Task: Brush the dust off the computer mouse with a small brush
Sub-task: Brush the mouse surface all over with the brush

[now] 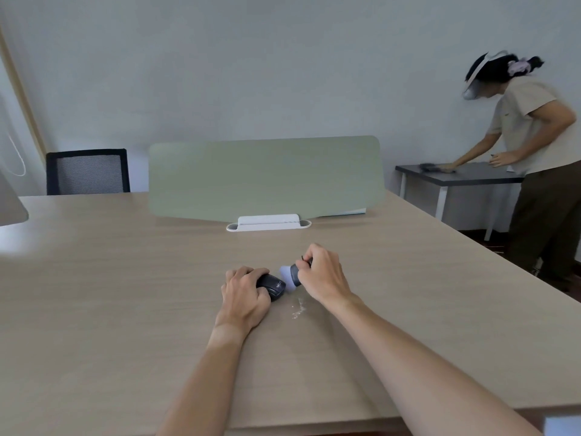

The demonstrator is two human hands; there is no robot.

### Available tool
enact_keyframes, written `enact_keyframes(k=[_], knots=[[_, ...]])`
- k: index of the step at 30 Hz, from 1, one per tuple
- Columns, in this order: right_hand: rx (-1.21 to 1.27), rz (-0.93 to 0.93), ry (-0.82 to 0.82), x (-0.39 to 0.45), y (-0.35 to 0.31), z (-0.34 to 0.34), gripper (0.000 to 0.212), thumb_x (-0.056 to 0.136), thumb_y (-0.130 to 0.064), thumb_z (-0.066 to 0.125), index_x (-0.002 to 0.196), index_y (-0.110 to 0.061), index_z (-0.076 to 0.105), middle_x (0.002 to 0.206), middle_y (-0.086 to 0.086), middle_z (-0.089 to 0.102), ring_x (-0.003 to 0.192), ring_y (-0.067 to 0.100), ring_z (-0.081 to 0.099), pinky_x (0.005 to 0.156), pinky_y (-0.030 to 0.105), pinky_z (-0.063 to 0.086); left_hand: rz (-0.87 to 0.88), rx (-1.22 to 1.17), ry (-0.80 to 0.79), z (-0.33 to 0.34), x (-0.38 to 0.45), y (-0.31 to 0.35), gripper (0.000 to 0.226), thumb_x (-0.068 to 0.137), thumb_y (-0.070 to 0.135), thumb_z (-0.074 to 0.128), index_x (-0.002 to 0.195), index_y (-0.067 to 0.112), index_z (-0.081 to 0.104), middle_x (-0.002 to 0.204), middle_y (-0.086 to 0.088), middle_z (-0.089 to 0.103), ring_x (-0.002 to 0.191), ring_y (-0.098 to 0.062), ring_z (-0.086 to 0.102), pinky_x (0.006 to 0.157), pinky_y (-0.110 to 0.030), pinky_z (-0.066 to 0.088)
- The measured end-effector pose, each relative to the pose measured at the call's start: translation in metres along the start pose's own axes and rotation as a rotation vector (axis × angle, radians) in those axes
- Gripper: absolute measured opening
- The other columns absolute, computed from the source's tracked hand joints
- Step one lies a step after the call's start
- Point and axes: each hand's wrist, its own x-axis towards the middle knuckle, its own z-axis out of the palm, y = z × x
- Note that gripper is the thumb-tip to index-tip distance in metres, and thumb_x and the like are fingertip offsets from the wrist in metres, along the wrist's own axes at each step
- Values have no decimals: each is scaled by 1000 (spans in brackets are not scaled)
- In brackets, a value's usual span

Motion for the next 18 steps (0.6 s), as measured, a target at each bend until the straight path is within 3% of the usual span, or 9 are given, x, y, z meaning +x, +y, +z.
enact_keyframes(k=[3, 5, 8, 13, 15, 18], knots=[[136, -24, 28, 1, -3, -2, 19, 86, -16, 60, 69, -16, 52, 68, -6, 57, 63, 4, 53, 53, 18, 39, -3, -28, 41, 5, 2, -3, 33, 89, 25, 43, 111, 28, 67, 117, 0, 62, 114, -25, 42, 91, -40, 40], [172, -66, -25, 0, -4, 0, 20, 83, -16, 63, 66, -18, 53, 63, -11, 53, 58, -3, 51, 50, 10, 37, 6, -29, 42, 7, 3, -5, 28, 90, 24, 45, 106, 30, 67, 113, 1, 63, 110, -25, 43, 89, -39, 40], [131, -86, -85, -3, 0, 5, 14, 82, -15, 64, 71, -15, 55, 65, -11, 52, 59, 1, 48, 50, 13, 35, 7, -31, 38, 8, 5, -7, 28, 91, 26, 46, 109, 32, 67, 115, 3, 63, 112, -24, 44, 91, -41, 40], [82, -68, -34, 2, 2, 3, 10, 84, -11, 61, 78, -9, 54, 71, -5, 53, 68, 18, 49, 59, 29, 40, 28, -51, 41, 8, 5, -9, 29, 92, 24, 44, 108, 29, 68, 115, 4, 65, 113, -24, 44, 89, -39, 39], [129, -66, -10, 3, 0, 1, 14, 86, -13, 61, 75, -13, 52, 69, -7, 52, 65, 13, 47, 55, 22, 38, 50, -67, 34, 6, 4, -9, 38, 86, 26, 37, 107, 28, 68, 112, 6, 66, 112, -23, 47, 89, -40, 41], [198, -61, -17, 1, -4, 2, 21, 88, -16, 62, 69, -17, 53, 66, -8, 52, 58, 5, 45, 50, 12, 36, 102, -102, 20, 1, 5, -9, 38, 79, 22, 32, 96, 27, 66, 91, 6, 65, 96, -25, 55, 83, -45, 48]])
